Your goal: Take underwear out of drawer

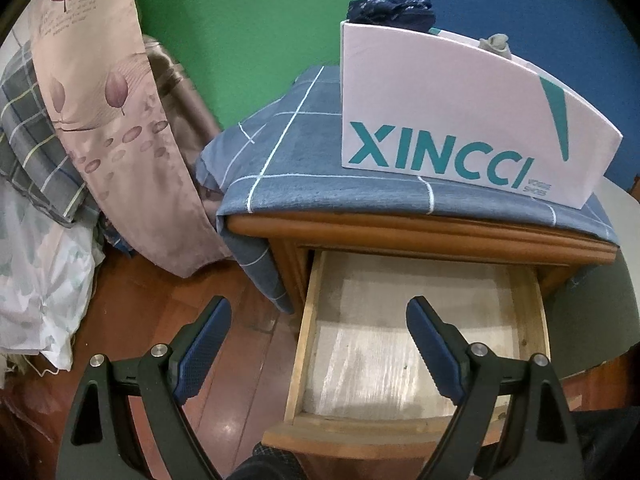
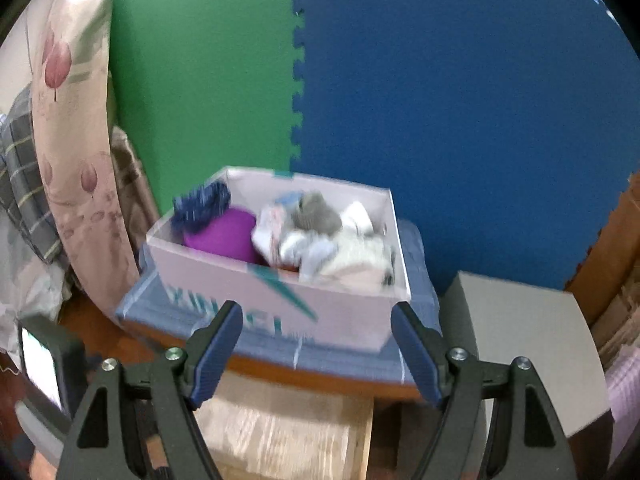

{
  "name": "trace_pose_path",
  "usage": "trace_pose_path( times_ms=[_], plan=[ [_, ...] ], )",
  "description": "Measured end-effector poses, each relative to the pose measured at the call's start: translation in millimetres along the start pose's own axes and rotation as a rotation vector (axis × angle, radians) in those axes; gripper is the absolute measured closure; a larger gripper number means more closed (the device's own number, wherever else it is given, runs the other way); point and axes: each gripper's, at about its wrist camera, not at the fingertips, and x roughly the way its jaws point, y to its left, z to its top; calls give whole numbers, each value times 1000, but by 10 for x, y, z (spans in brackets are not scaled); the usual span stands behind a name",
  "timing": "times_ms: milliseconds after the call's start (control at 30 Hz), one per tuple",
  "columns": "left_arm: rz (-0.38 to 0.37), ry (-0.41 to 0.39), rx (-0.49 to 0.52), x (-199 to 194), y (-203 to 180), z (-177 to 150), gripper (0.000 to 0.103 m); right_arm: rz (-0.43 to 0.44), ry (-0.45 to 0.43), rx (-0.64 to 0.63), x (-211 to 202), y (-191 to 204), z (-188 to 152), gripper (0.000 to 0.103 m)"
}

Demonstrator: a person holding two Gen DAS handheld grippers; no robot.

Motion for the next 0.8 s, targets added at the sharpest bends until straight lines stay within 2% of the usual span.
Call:
trace_pose_path(
  times_ms=[333,500,667,800],
  plan=[
    [-48,13,59,-120,-146,-150,15,19,173,54,138,65,-1013,24],
    [-55,21,74,-141,-200,-256,16,32,251,51,233,109,-1382,24],
    [-53,42,73,-133,-230,-342,16,44,292,48,271,145,-1573,24],
    [-61,45,69,-163,-256,-402,16,30,290,20,267,203,-1597,24]
  ],
)
